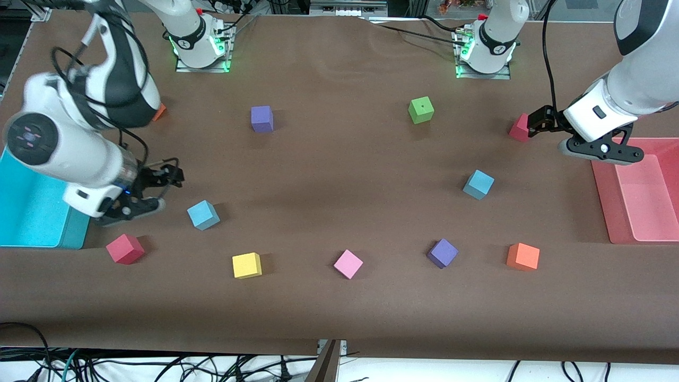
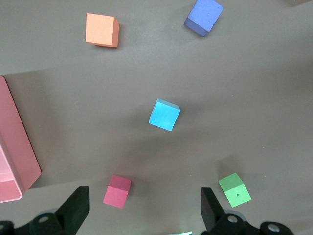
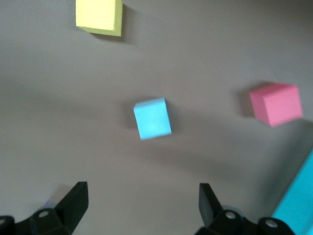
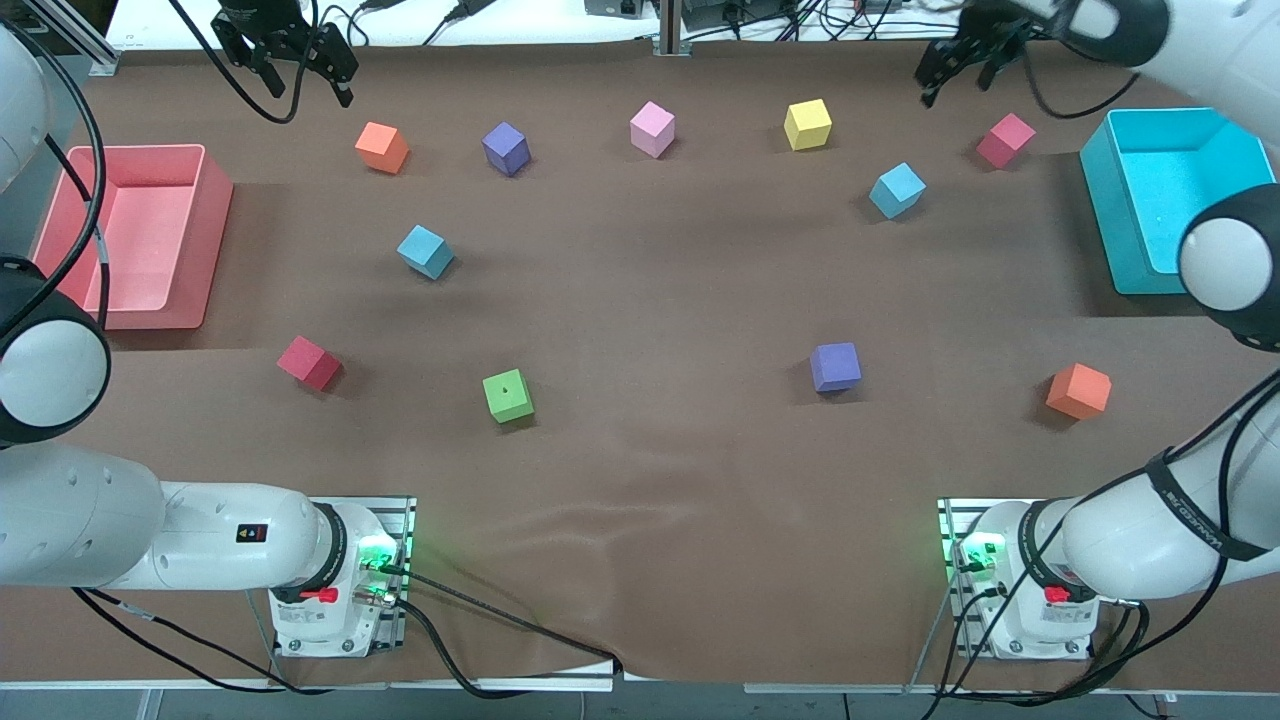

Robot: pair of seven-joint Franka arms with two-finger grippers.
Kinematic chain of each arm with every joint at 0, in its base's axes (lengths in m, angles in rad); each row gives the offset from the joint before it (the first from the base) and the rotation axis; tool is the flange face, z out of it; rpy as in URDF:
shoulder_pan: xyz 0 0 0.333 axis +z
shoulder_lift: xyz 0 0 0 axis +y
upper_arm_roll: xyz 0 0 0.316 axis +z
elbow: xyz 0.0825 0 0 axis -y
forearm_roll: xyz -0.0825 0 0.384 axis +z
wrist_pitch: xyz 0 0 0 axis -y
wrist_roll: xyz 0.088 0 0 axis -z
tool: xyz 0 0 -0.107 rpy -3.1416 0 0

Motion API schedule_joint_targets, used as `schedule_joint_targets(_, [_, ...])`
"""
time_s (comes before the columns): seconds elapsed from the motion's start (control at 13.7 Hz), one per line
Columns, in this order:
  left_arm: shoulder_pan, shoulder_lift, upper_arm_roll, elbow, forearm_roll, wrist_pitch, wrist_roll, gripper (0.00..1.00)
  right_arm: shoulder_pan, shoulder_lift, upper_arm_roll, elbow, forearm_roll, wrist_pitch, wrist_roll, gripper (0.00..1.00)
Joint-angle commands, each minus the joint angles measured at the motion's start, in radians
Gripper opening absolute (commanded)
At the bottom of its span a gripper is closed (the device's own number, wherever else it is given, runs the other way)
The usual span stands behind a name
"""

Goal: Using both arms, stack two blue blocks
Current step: 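Reach the right gripper down to the cyan cube and grasp it, then lift the cyan cube with the right gripper and carry it to mid-table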

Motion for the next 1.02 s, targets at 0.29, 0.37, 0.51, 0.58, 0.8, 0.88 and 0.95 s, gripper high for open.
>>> schedule_joint_targets(0.29, [0.001, 0.017, -0.004, 0.028, -0.018, -0.016, 0.001, 1.0, 0.02, 0.082, 0.001, -0.182, 0.0, 0.318, -0.204, 1.0])
schedule_joint_targets(0.37, [0.001, 0.019, -0.004, 0.028, -0.019, -0.016, 0.001, 1.0, 0.015, 0.093, 0.001, -0.2, -0.001, 0.349, -0.227, 1.0])
schedule_joint_targets(0.51, [0.001, 0.019, -0.004, 0.028, -0.018, -0.016, 0.0, 1.0, -0.004, 0.105, -0.001, -0.238, 0.0, 0.42, -0.294, 1.0])
schedule_joint_targets(0.58, [0.001, 0.02, -0.004, 0.028, -0.018, -0.016, 0.0, 1.0, -0.017, 0.114, -0.001, -0.255, 0.002, 0.452, -0.314, 1.0])
schedule_joint_targets(0.8, [0.001, 0.022, -0.004, 0.028, -0.018, -0.015, 0.001, 1.0, -0.031, 0.142, -0.001, -0.285, 0.026, 0.515, -0.359, 1.0])
schedule_joint_targets(0.88, [0.0, 0.023, -0.004, 0.028, -0.018, -0.015, 0.001, 1.0, -0.031, 0.151, -0.001, -0.285, 0.028, 0.521, -0.359, 1.0])
schedule_joint_targets(0.95, [0.0, 0.023, -0.004, 0.028, -0.016, -0.015, 0.0, 1.0, -0.029, 0.157, -0.001, -0.285, 0.028, 0.529, -0.359, 1.0])
